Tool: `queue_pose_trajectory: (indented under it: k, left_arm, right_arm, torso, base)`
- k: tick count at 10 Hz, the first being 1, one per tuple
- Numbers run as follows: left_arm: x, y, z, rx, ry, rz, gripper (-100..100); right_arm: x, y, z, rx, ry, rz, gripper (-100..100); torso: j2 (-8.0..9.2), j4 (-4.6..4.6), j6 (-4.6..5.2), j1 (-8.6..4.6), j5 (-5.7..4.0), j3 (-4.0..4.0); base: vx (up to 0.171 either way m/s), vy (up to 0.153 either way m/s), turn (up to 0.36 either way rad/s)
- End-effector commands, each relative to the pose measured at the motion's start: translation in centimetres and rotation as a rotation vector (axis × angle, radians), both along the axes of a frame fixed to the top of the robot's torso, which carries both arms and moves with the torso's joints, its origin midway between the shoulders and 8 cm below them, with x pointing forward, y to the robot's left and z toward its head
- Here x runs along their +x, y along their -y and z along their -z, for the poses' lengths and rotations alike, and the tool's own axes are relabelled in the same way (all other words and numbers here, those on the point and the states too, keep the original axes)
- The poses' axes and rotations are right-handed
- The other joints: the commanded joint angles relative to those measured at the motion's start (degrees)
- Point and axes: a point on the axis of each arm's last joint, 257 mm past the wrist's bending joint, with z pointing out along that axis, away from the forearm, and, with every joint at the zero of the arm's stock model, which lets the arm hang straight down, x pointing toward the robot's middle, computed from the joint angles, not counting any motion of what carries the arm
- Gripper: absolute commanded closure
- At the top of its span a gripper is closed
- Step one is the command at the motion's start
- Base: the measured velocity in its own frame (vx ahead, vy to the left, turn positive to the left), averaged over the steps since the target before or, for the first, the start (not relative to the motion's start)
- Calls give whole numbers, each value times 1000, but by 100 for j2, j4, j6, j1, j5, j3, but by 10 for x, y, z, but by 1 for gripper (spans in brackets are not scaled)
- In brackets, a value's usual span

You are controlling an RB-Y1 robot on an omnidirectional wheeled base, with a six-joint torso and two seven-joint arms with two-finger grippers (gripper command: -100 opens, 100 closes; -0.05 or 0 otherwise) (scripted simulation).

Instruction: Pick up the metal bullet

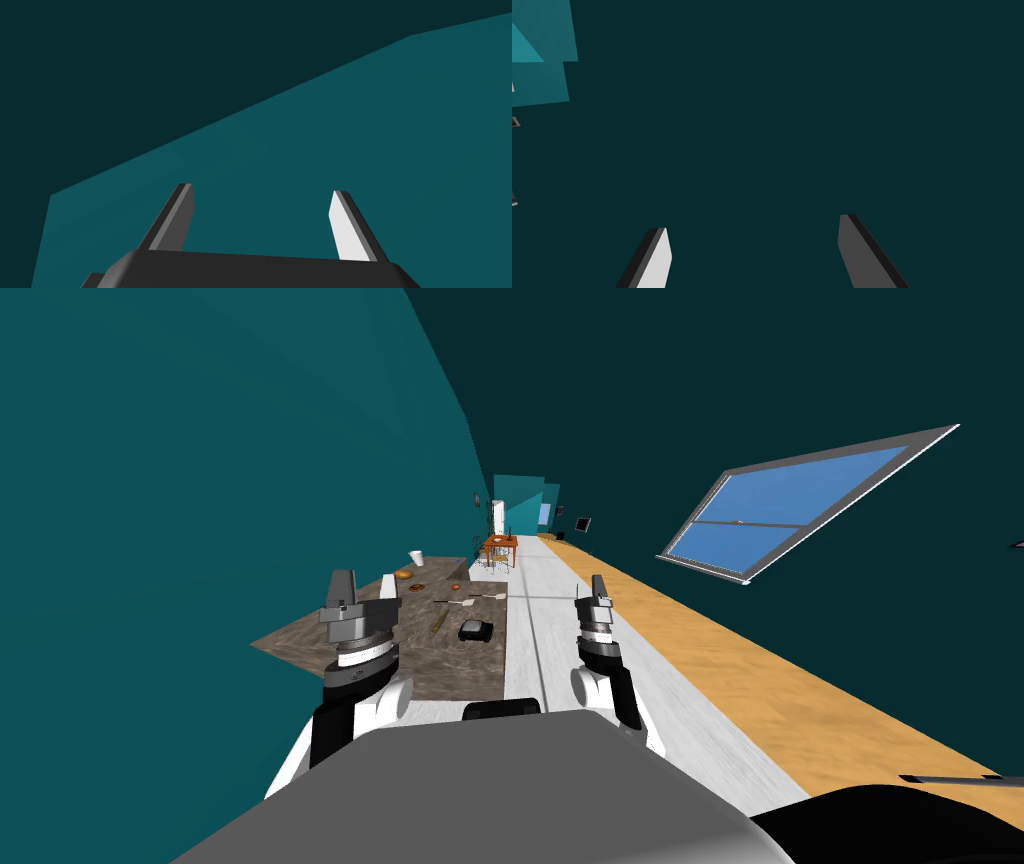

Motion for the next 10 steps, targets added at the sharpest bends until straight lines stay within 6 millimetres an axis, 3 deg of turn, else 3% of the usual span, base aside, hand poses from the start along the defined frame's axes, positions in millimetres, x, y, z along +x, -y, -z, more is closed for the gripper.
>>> queue_pose_trajectory:
  k: [1, 5, 10]
  left_arm:
    - [1, 6, 1, 32, -6, 15, -100]
    - [11, 17, 18, 100, -50, 48, -100]
    - [35, 19, 76, 145, -183, 67, -100]
  right_arm:
    - [0, 0, 0, 0, 0, 0, 0]
    - [0, 0, 0, 0, 0, 0, 0]
    - [0, 0, 0, 0, 0, 0, 0]
  torso:
    - [0, 0, 0, 0, 0, 0]
    - [21, 5, -1, 5, 1, 12]
    - [41, 9, 0, -1, 0, 24]
  base:
    - [-14, -3, 26]
    - [-49, 5, 55]
    - [-97, -8, 64]
